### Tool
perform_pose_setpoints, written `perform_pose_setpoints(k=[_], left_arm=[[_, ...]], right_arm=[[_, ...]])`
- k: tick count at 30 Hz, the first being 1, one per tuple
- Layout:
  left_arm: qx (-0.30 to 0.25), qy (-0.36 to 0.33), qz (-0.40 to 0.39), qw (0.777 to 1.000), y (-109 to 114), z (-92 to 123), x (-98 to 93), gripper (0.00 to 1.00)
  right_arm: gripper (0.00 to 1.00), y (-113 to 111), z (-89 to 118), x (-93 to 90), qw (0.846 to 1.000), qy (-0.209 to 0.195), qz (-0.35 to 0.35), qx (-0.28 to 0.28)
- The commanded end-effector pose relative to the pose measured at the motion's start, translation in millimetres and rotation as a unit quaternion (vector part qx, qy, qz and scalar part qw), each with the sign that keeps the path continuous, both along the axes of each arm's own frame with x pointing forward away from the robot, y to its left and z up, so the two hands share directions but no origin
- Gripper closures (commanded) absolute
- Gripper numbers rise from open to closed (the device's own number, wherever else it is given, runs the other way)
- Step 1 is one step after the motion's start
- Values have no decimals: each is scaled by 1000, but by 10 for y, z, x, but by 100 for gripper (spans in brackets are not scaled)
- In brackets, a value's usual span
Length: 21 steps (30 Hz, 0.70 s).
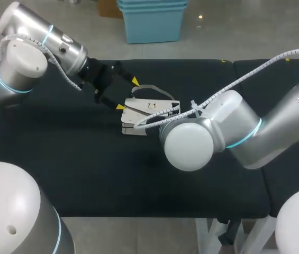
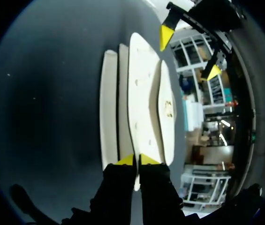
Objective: Pick up the bag, open it, inspect its contents, close it, and place it on the opposite side
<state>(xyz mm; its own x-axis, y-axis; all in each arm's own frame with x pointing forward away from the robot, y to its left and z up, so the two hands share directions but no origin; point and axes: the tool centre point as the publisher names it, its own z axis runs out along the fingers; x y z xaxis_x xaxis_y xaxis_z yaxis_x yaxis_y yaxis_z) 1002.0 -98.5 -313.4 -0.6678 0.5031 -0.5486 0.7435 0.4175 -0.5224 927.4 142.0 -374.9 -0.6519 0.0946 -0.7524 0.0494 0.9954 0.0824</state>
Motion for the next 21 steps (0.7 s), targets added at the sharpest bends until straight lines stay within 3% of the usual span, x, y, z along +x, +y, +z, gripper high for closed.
perform_pose_setpoints(k=[1,4,5,10,21], left_arm=[[-15,-18,2,1000,-13,-96,-7,4],[-8,-35,-5,999,-52,-118,-23,43],[-4,-40,-8,999,-71,-130,-29,52],[9,-50,-22,998,-170,-190,-56,57],[11,-53,-29,998,-260,-352,-114,56]], right_arm=[[100,-23,-79,-38,994,-109,-9,-4],[100,-23,-79,-38,994,-109,-9,-4],[100,-23,-79,-38,994,-109,-9,-4],[100,-23,-79,-38,994,-109,-9,-4],[100,-23,-79,-38,994,-109,-9,-4]])
